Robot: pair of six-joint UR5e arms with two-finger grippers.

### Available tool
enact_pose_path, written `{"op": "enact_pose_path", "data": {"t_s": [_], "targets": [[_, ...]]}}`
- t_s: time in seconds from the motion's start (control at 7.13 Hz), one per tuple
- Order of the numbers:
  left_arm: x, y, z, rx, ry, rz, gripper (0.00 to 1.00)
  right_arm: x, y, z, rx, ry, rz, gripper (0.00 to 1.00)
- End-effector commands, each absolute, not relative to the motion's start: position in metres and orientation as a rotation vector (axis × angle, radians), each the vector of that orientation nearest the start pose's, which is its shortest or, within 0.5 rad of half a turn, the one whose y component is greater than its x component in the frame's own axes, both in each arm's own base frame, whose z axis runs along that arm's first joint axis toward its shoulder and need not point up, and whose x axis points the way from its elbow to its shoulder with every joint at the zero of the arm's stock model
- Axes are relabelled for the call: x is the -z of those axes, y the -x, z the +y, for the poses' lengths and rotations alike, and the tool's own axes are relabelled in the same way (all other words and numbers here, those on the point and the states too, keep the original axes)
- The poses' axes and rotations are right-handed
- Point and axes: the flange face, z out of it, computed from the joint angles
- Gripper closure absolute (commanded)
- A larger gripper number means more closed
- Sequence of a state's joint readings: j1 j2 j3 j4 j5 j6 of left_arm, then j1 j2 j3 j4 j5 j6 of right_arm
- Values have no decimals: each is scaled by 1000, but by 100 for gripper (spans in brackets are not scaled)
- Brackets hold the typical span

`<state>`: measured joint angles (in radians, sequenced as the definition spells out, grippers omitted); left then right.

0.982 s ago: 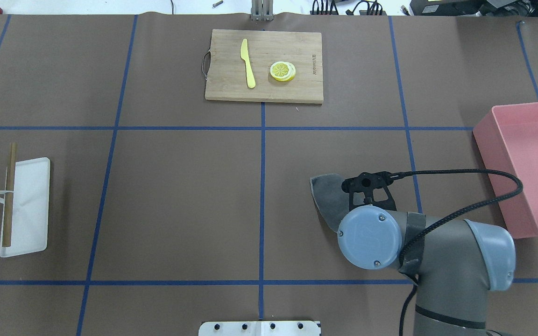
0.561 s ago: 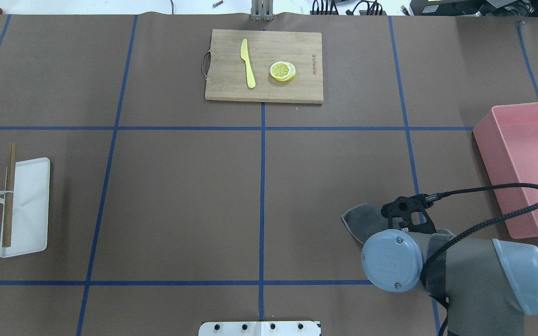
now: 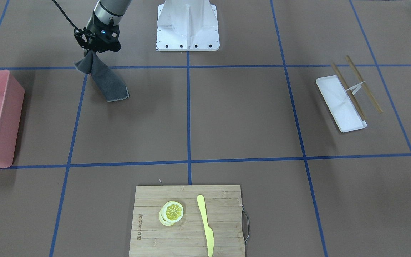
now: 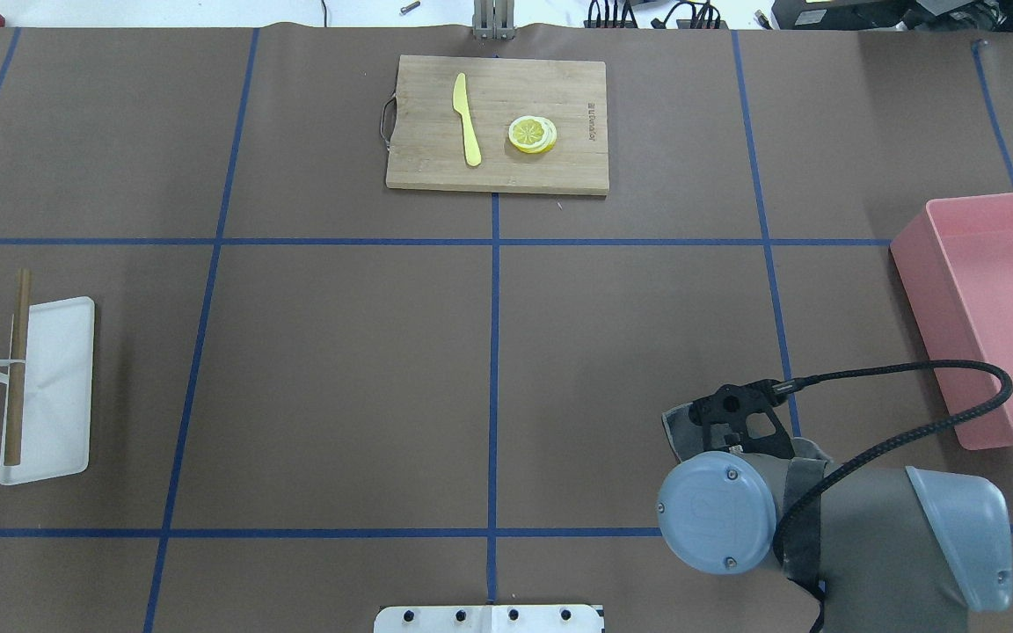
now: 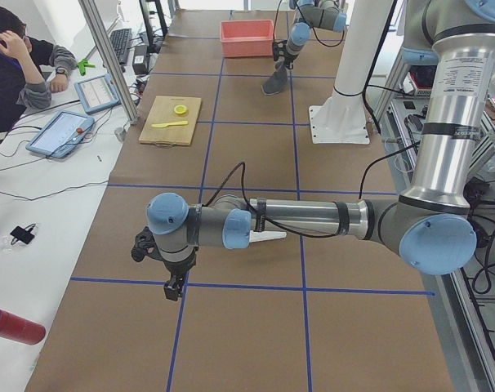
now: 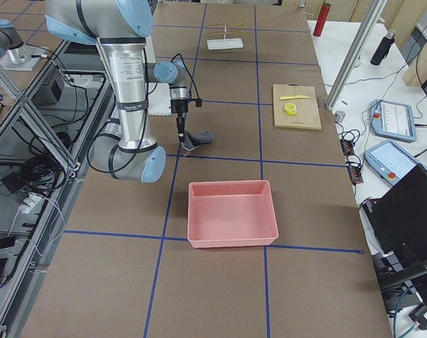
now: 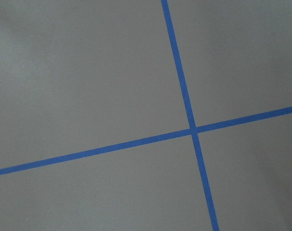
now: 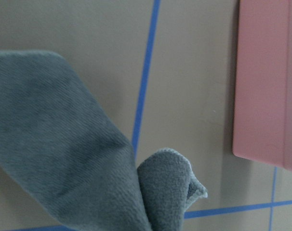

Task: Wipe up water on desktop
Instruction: 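Wipe the cloth across the table surface with the right gripper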

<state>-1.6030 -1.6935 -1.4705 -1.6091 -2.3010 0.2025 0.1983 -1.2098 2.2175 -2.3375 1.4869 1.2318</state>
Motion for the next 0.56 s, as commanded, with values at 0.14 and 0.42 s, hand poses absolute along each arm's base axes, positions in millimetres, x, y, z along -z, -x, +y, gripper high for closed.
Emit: {"op": "enact_pose_path", "data": {"t_s": [0.14, 0.42], "targets": [[-643, 84, -546, -185, -144, 719, 1, -265, 514, -260, -28, -235, -698, 100], [-643, 84, -546, -185, -144, 719, 1, -252, 539, -260, -123, -235, -958, 100]]}}
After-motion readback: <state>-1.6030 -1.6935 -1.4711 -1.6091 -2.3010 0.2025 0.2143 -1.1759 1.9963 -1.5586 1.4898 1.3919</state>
